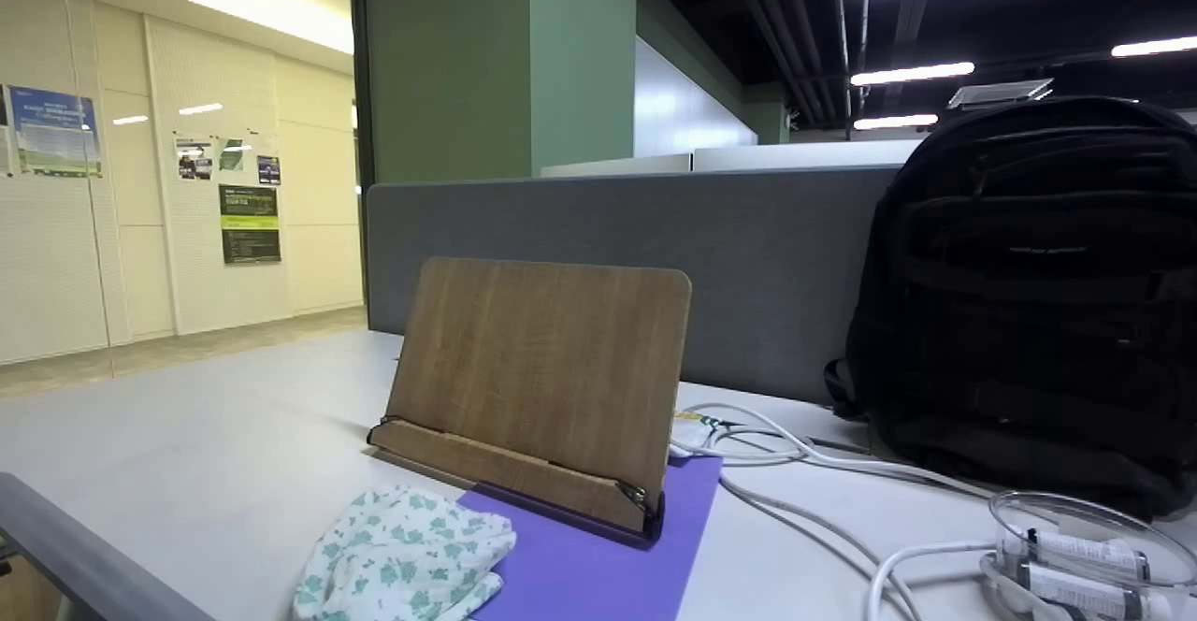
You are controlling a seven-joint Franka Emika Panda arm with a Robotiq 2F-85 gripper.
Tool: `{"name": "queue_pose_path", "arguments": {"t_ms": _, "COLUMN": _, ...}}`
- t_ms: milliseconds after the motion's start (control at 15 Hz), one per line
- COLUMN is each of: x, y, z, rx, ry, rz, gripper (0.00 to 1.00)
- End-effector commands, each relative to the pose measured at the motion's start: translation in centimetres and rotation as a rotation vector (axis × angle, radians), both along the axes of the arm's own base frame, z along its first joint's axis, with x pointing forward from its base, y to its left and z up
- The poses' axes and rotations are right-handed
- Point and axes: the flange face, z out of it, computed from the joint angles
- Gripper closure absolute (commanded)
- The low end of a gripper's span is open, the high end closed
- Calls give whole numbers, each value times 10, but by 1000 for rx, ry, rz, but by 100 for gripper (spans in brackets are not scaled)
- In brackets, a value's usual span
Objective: Hang the white cloth on the wooden board
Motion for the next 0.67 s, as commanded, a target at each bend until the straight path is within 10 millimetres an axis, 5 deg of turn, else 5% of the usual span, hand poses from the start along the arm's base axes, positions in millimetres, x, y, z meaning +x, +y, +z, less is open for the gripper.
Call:
{"name": "queue_pose_path", "arguments": {"t_ms": 0, "x": 6, "y": 13, "z": -9, "rx": -17, "ry": 15, "rz": 29, "gripper": 0}}
{"name": "queue_pose_path", "arguments": {"t_ms": 600, "x": 56, "y": 118, "z": -129, "rx": -55, "ry": 170, "rz": 205, "gripper": 0}}
